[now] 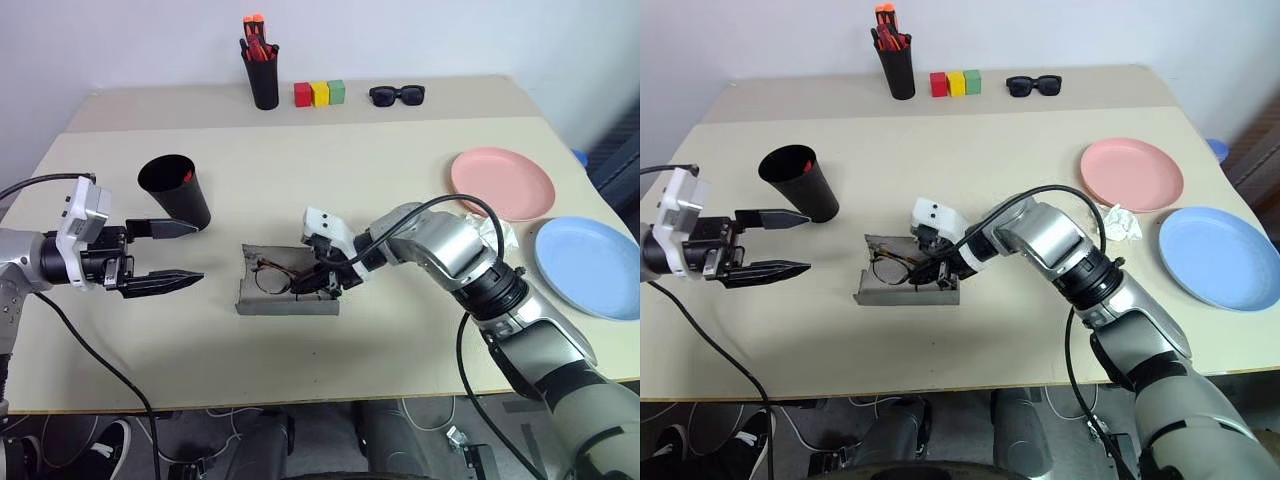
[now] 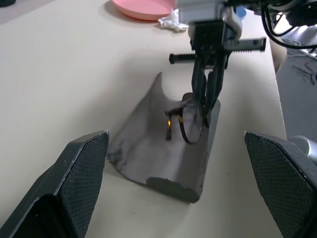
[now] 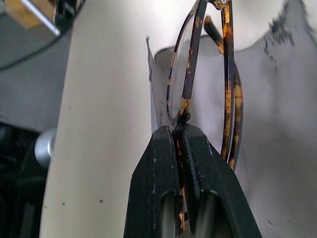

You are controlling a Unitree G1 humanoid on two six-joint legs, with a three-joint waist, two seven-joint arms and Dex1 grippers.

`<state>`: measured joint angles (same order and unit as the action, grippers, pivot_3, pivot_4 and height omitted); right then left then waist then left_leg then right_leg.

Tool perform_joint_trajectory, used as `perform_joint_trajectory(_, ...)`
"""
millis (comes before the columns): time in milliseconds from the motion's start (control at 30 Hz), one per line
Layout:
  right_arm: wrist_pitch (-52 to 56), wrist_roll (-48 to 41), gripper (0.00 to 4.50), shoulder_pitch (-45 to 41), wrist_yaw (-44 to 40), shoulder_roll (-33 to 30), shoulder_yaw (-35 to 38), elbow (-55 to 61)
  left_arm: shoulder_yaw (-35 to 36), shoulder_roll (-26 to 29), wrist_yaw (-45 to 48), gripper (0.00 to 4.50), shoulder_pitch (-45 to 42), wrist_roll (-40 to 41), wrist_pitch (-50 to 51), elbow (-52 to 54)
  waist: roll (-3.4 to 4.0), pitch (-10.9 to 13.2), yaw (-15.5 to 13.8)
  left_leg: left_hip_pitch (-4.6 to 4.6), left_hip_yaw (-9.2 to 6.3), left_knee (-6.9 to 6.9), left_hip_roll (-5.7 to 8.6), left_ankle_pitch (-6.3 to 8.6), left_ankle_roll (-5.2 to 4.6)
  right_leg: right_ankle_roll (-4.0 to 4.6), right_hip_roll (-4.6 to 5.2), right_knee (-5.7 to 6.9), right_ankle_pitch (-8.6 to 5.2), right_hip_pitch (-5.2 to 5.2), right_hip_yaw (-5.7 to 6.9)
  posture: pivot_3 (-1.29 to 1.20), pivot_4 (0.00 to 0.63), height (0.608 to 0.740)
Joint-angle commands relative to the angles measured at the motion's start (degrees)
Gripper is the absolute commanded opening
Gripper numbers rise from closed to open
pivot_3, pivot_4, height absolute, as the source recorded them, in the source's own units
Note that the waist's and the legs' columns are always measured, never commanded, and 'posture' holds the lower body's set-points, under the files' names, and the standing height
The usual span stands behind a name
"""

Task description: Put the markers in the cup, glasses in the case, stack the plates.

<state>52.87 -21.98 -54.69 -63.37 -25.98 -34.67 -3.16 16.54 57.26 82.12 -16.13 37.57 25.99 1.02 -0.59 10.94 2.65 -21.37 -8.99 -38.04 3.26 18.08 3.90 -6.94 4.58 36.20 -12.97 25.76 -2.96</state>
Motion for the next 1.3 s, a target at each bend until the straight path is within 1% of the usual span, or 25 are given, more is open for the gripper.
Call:
perform_joint_trajectory(33,-3.35,3.03,0.05,-0.7,-1.91,0.65,-1.76,-0.15,0.44,0.12,0.19,4.5,-0.68,0.11,-0.78,0.33,0.0,0.0,-0.01,0.0,0.0,0.0,0.0,0.0,0.0,0.0,0.0,0.01,0.0,0.0,0.0,0.0,0.15,0.74)
perform_joint_trajectory(133,-6.35,5.59,0.05,-0.94,-2.17,1.72,-2.15,-1.76,0.13,-0.17,0.03,4.5,-0.99,-0.12,-1.12,0.03,-0.02,-0.01,0.02,0.01,0.0,0.0,0.0,-0.01,0.02,0.0,0.0,0.01,0.0,0.0,0.0,0.0,0.15,0.74)
perform_joint_trajectory(233,-11.84,7.97,0.05,-0.53,-3.06,2.22,-1.72,-3.1,0.13,-0.38,-0.12,4.5,-1.11,-0.36,-1.37,-0.24,-0.02,-0.01,0.06,0.02,0.0,0.0,0.0,-0.02,0.04,0.01,-0.01,0.03,0.0,0.0,0.0,0.0,0.15,0.74)
perform_joint_trajectory(300,-13.41,8.44,0.05,-0.05,-4.69,1.88,-1.71,-2.95,0.13,-0.49,-0.11,4.5,-1.01,-0.68,-1.64,-0.32,-0.02,-0.01,0.03,0.02,0.0,0.0,0.0,-0.03,0.06,0.01,-0.01,0.04,0.01,0.0,0.0,0.0,0.15,0.74)
perform_joint_trajectory(433,-13.98,9.29,1.42,0.31,-6.41,1.88,-1.18,-3.02,0.12,-0.45,0.15,4.5,-0.78,-1.2,-2.1,-0.57,-0.02,-0.01,0.01,0.01,-0.01,-0.01,0.0,-0.04,0.07,0.02,-0.01,0.04,0.01,0.0,0.0,0.0,0.15,0.74)
perform_joint_trajectory(467,-14.5,9.71,1.98,0.28,-6.66,1.84,-1.02,-3.11,0.07,-0.44,0.19,4.5,-0.81,-1.27,-2.14,-0.64,-0.02,-0.01,0.01,0.01,-0.01,-0.01,0.0,-0.04,0.07,0.02,-0.01,0.04,0.01,0.0,0.0,0.0,0.15,0.74)
perform_joint_trajectory(533,-14.77,10.27,2.9,0.03,-6.47,2.22,-0.34,-3.77,0.02,-0.51,0.2,4.5,-0.9,-1.38,-2.35,-0.88,-0.02,-0.01,0.03,0.01,-0.01,-0.01,0.0,-0.04,0.07,0.02,-0.01,0.04,0.01,0.0,0.0,0.0,0.15,0.74)
perform_joint_trajectory(567,-14.61,10.52,3.48,-0.25,-6.26,2.51,0.05,-4.41,-0.08,-0.54,0.22,4.5,-1.03,-1.47,-2.51,-1.09,-0.02,-0.01,0.05,0.01,-0.01,-0.01,0.0,-0.04,0.07,0.02,-0.01,0.04,0.01,0.0,0.0,0.0,0.15,0.74)
perform_joint_trajectory(600,-14.8,10.83,3.89,-0.46,-6.15,2.63,0.31,-4.9,-0.18,-0.55,0.27,4.5,-1.18,-1.52,-2.62,-1.29,-0.02,-0.01,0.05,0.01,-0.01,-0.01,0.0,-0.04,0.07,0.02,-0.01,0.04,0.01,0.0,0.0,0.0,0.15,0.74)
perform_joint_trajectory(633,-14.95,11.12,4.42,-0.61,-6.1,2.72,0.54,-5.28,-0.29,-0.58,0.27,4.5,-1.35,-1.59,-2.7,-1.46,-0.02,-0.01,0.03,0.01,-0.01,-0.01,0.0,-0.04,0.07,0.02,-0.01,0.04,0.01,0.01,0.0,0.0,0.15,0.74)
perform_joint_trajectory(767,-14.59,11.54,4.47,-1.26,-5.81,3.23,2.1,-6.52,-0.7,-0.68,0.31,4.5,-1.83,-1.95,-3.11,-1.93,-0.02,-0.01,0.0,0.01,-0.01,-0.01,0.0,-0.04,0.08,0.02,-0.01,0.04,0.01,0.01,0.0,0.0,0.15,0.74)
perform_joint_trajectory(967,-14.26,10.93,4.47,-4.01,-3.05,5.25,7.65,-10.29,-1.32,-1.06,0.03,4.5,-2.2,-2.31,-3.89,-2.2,-0.01,-0.01,0.07,0.01,-0.01,-0.01,0.0,-0.06,0.11,0.04,-0.01,0.05,0.02,0.02,0.01,0.0,0.15,0.74)
perform_joint_trajectory(1100,-11.53,7.39,4.47,-5.36,-2.5,5.54,14.33,-10.24,-1.85,-1.58,-0.49,4.5,-2.91,-2.59,-4.1,-2.66,-0.01,-0.01,0.0,0.0,-0.02,0.0,0.0,-0.06,0.11,0.05,-0.01,0.06,0.03,0.03,0.0,0.0,0.15,0.74)
perform_joint_trajectory(1200,-8.24,3.17,4.47,-4.7,-2.04,4.09,20.77,-7.35,-1.64,-2.6,-2.35,4.5,-4.38,-2.2,-3.27,-3.35,-0.02,-0.01,-0.16,-0.02,-0.04,-0.01,0.0,-0.06,0.11,0.05,0.0,0.05,0.03,0.03,0.02,0.0,0.15,0.74)
perform_joint_trajectory(1233,-7.36,2.12,4.47,-3.79,-1.69,2.7,22.94,-5.67,-1.59,-3.03,-3.75,4.5,-5.07,-2.53,-3.06,-3.86,-0.03,-0.02,-0.16,-0.02,-0.04,-0.01,0.0,-0.06,0.11,0.05,0.0,0.05,0.03,0.03,0.01,0.0,0.15,0.74)
perform_joint_trajectory(1300,-3.32,-0.18,3.97,-0.18,0.5,-1.0,28.35,-0.26,-1.6,-4.84,-7.37,4.5,-7.6,-3.25,-3.04,-5.75,-0.03,-0.02,-0.39,-0.02,-0.04,-0.01,0.01,-0.07,0.12,0.05,0.01,0.06,0.03,0.04,0.02,0.0,0.15,0.74)
